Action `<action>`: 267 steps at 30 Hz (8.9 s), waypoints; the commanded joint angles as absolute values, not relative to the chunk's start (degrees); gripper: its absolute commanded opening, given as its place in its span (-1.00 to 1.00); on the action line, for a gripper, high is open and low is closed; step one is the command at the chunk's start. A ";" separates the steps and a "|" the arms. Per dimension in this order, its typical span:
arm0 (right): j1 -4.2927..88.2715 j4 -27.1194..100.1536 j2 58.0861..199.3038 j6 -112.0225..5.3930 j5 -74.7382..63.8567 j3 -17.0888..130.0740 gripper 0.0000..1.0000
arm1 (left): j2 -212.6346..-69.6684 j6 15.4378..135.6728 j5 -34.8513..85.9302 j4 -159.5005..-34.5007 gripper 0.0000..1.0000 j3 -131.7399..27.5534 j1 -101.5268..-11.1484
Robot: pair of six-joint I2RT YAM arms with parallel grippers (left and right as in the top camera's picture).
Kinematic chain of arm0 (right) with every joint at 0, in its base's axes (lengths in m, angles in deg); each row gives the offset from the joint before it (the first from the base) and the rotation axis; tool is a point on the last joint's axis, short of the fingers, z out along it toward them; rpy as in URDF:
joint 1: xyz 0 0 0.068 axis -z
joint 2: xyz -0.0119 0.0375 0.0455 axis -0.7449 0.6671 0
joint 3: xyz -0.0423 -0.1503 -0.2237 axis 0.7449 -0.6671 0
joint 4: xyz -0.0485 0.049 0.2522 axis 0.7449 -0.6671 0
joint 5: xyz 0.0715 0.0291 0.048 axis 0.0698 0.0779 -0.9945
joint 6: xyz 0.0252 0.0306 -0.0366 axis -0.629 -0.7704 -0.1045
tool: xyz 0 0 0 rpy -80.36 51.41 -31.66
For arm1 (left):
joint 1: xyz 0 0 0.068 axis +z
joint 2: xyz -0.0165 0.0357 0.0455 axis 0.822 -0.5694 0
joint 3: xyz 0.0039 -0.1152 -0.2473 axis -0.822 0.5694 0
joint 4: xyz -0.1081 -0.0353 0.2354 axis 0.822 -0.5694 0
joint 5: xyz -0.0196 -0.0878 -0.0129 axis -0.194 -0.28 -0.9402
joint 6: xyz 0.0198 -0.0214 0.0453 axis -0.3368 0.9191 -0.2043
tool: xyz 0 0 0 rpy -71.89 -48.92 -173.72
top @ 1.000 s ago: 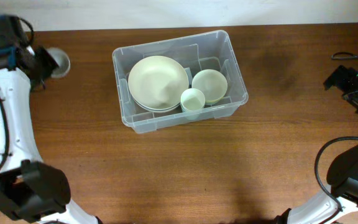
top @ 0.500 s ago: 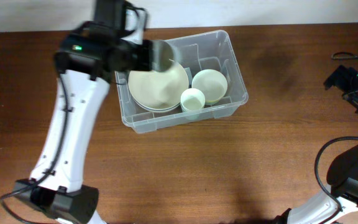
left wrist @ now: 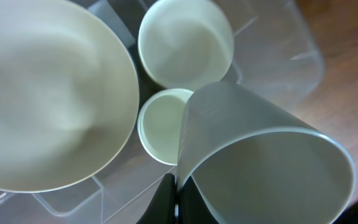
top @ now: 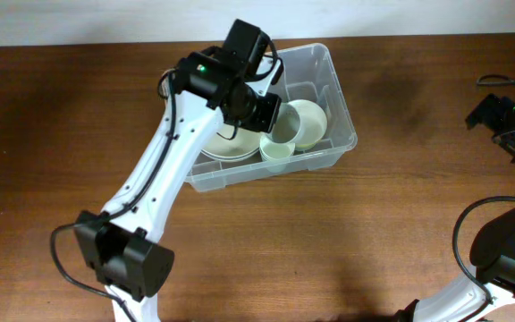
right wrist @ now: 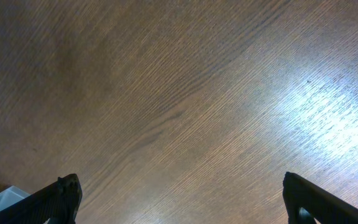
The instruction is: Pack container
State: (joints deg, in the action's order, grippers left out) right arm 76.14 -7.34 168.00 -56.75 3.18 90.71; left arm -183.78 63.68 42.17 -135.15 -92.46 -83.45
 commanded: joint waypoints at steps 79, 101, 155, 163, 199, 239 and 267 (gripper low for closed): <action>76.29 -7.32 167.26 -56.35 3.29 90.49 0.98 | -159.52 70.39 67.79 -158.34 0.99 -103.09 -60.85; 76.29 -7.32 167.26 -56.35 3.29 90.49 0.98 | -129.67 76.75 49.23 -110.58 0.99 -36.27 -60.85; 76.29 -7.32 167.26 -56.35 3.27 90.49 0.97 | -140.29 57.08 45.47 -91.98 0.99 -29.91 -61.24; 76.29 -7.32 167.26 -56.35 3.29 90.49 0.97 | -130.21 54.87 45.43 -67.31 0.99 -13.82 -61.24; 76.29 -7.32 167.26 -56.35 3.29 90.49 0.98 | -73.58 46.93 45.52 -48.31 1.00 27.31 -61.05; 76.29 -7.32 167.26 -56.35 3.29 90.49 0.98 | -69.80 46.69 47.00 -66.78 0.99 27.29 -58.60; 77.06 -6.73 167.37 -56.35 2.22 90.40 0.98 | -69.80 46.69 47.00 -66.78 1.00 27.29 -58.60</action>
